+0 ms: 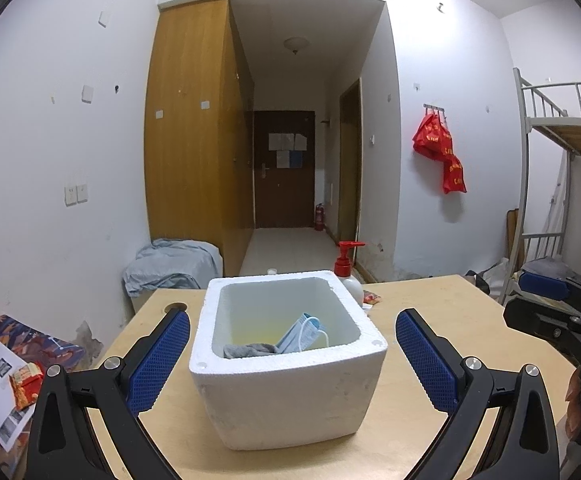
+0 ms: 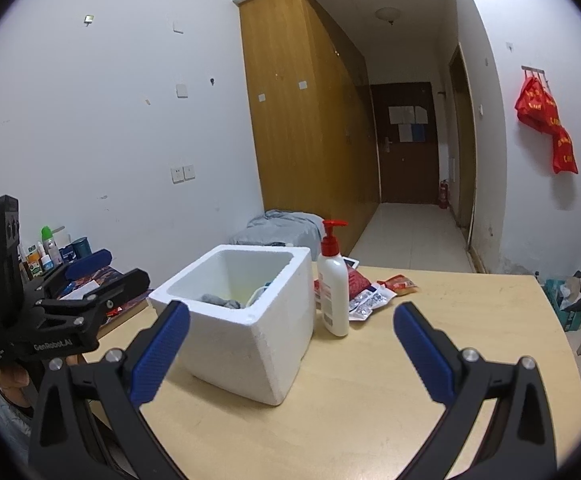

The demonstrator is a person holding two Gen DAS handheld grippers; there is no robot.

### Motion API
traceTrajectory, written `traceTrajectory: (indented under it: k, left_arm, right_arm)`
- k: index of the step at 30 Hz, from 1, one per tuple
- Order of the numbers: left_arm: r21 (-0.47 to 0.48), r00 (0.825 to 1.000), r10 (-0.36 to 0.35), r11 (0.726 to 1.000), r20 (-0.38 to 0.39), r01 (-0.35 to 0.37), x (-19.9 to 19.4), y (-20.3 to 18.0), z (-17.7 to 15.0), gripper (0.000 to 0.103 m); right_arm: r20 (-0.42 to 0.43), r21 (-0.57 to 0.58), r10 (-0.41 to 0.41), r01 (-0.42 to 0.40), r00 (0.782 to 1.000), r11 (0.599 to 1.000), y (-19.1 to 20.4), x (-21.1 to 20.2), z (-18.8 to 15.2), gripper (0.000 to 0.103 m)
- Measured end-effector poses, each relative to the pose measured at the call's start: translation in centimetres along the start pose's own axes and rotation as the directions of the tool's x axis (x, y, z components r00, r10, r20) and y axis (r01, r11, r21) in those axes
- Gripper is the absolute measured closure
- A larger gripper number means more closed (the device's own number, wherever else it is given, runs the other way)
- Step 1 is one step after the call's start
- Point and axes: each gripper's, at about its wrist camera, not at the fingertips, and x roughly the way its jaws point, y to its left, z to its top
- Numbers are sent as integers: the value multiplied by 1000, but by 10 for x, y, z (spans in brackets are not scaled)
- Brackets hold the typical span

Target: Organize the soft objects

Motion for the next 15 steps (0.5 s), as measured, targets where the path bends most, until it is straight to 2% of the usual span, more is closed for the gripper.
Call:
traceTrajectory:
  k: [15]
  left_arm:
    - [-8,998,-19,1000,53,20,-35,-7,-17,0]
  right_arm:
    - [73,-15,44,-43,996,999,13,-32,-27,0]
